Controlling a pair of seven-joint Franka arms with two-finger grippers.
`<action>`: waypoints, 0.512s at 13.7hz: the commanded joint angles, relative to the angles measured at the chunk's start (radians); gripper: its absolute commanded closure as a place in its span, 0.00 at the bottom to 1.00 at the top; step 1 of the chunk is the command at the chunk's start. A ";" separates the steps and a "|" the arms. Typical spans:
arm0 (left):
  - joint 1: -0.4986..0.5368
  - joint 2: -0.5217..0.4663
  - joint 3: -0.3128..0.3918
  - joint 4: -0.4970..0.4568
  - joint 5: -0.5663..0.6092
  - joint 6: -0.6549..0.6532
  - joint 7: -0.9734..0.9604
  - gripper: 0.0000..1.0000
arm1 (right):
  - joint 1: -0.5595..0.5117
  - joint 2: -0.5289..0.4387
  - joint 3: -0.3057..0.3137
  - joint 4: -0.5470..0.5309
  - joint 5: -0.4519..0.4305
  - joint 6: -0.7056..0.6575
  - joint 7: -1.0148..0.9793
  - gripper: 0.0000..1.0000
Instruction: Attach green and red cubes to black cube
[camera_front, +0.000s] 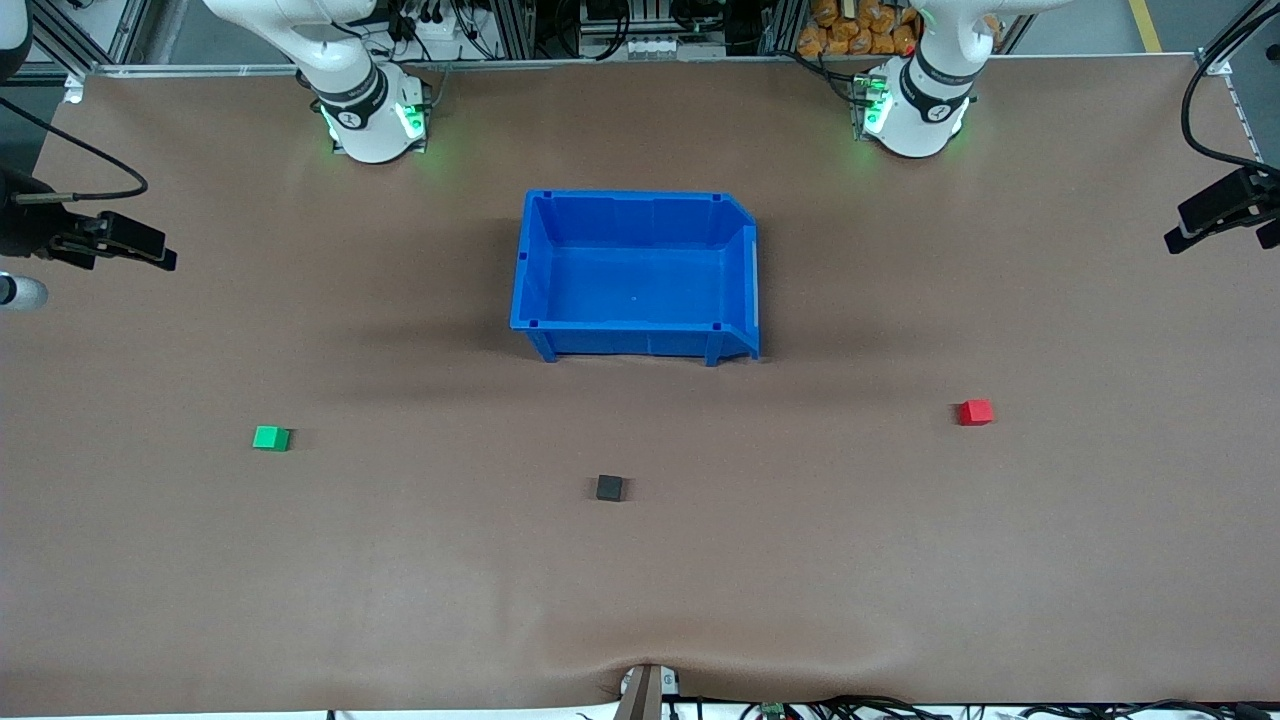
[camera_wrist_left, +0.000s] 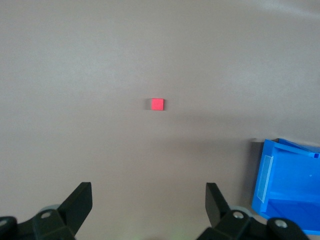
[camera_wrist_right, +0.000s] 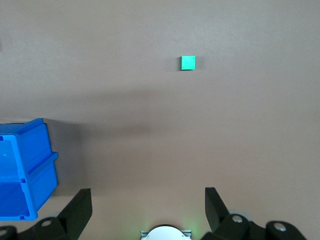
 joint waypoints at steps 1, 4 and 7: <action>0.008 0.004 -0.002 0.010 -0.001 -0.012 0.007 0.00 | -0.001 -0.019 0.007 -0.019 0.008 0.016 0.010 0.00; 0.006 0.006 -0.002 0.010 -0.001 -0.014 0.007 0.00 | -0.008 -0.014 0.007 -0.019 0.008 0.049 0.008 0.00; 0.006 0.006 -0.002 0.012 -0.001 -0.012 -0.006 0.00 | -0.011 -0.010 0.005 -0.019 0.008 0.064 0.008 0.00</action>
